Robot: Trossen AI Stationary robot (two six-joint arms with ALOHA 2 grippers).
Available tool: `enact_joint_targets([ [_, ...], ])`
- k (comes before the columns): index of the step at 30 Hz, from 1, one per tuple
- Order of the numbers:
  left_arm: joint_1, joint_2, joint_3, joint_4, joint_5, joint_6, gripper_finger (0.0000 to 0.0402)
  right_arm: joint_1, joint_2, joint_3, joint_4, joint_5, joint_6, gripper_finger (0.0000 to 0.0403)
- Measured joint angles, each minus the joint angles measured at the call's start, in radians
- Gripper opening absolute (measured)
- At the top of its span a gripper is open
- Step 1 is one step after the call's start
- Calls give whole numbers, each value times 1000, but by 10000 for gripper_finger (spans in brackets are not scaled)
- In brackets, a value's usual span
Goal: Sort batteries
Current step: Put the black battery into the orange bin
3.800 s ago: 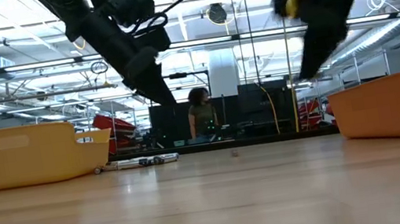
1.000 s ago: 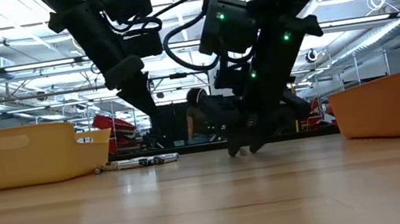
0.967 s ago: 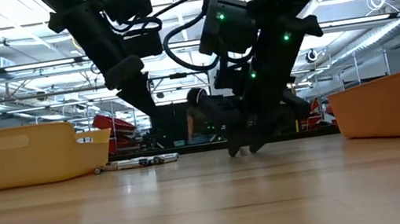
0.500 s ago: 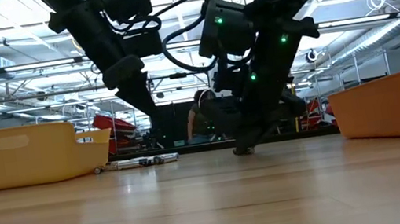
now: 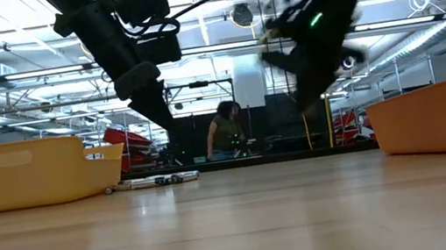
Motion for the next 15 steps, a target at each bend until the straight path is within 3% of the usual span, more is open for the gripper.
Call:
enact_joint_targets([
  [4,0,0,0,5,0,0,223,98,-164,1,-248,30,158,4],
  [9,0,0,0,10,0,0,223,172,-222,-1,-561,-126,345,4],
  [15,0,0,0,20,-1,2,223,211,-217,-29,-608,-222,360,17],
])
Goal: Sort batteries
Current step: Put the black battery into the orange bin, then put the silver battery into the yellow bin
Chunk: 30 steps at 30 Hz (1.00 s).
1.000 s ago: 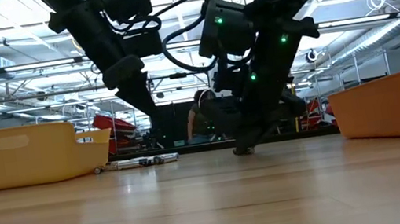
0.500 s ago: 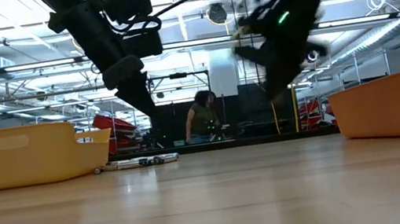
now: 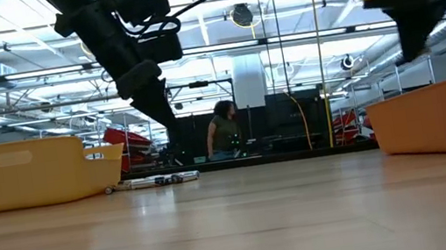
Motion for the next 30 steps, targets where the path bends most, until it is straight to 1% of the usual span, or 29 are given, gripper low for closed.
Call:
enact_joint_targets([
  [2,0,0,0,3,0,-20,223,1,-1,-40,10,-32,-29,19],
  [4,0,0,0,4,1,-51,223,1,-4,-106,53,-95,-68,18],
  [6,0,0,0,4,15,-73,223,-8,-19,-187,153,-168,-129,16],
  [9,0,0,0,4,31,-81,223,-16,-54,-300,320,-216,-208,24],
  [11,0,0,0,4,36,-83,223,-26,-82,-346,328,-232,-221,43],
  [13,0,0,0,4,56,-86,223,-36,-123,-368,317,-231,-220,70],
  [18,0,0,0,-4,68,-110,223,-62,-237,-376,314,-229,-262,140],
  [20,1,0,0,-22,68,-111,223,-73,-281,-376,311,-229,-279,155],
  [22,4,0,0,-41,85,-120,223,-85,-323,-376,304,-225,-284,161],
  [23,8,0,0,-51,104,-132,223,-91,-343,-376,305,-215,-283,161],
  [25,18,0,0,-76,139,-158,223,-102,-373,-373,304,-161,-284,157],
  [28,34,0,0,-102,131,-187,223,-119,-398,-348,290,23,-298,147],
  [30,48,0,0,-103,123,-189,223,-137,-406,-321,284,124,-340,143],
])
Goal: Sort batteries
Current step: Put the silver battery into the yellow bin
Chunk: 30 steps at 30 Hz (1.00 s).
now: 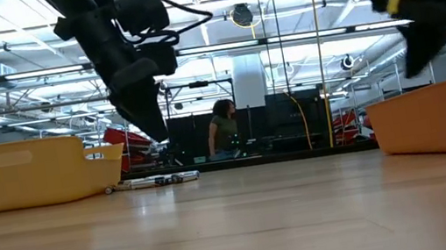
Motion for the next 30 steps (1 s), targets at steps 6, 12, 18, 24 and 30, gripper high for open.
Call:
enact_joint_targets([
  [6,67,0,0,5,-40,-1,223,-58,-2,131,121,167,-224,139],
  [12,174,18,0,-2,-45,-129,223,-133,-2,169,500,53,-605,139],
  [18,189,90,10,15,-47,-57,223,-200,-2,169,738,-143,-782,139],
  [24,155,152,55,44,-42,67,223,-223,2,169,784,-198,-831,139],
  [30,154,179,85,47,-15,171,223,-227,23,169,784,-225,-878,139],
])
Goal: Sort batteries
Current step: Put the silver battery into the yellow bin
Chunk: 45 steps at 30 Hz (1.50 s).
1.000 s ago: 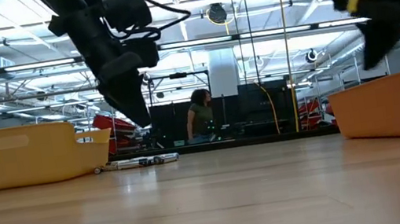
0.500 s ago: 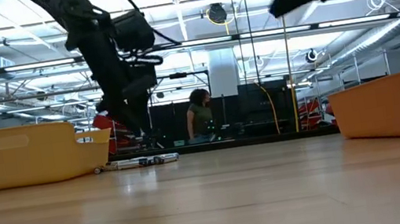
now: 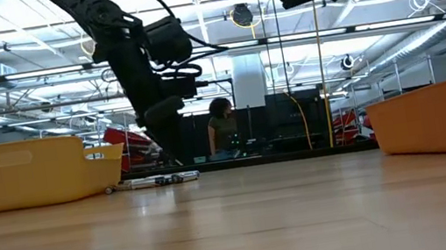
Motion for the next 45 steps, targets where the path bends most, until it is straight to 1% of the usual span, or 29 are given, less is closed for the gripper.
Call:
enact_joint_targets([
  [6,15,55,33,20,69,21,223,-31,37,0,1,-16,-18,139],
  [12,12,72,41,16,74,14,223,-43,68,-1,4,-24,-32,139],
  [17,-21,72,41,3,84,17,223,-55,71,-1,2,-24,-38,139],
  [23,-46,72,41,-54,113,106,223,-57,71,-1,7,-24,-30,139],
  [27,-56,72,41,-62,130,151,223,-54,71,-1,7,-24,-18,139],
  [32,-68,72,41,-58,131,222,223,-54,71,-1,4,-24,-13,139],
  [37,-65,72,41,-58,120,223,223,-53,71,-9,3,-24,-12,139],
  [45,-63,81,42,-33,97,223,223,-54,71,-73,47,-24,0,139],
])
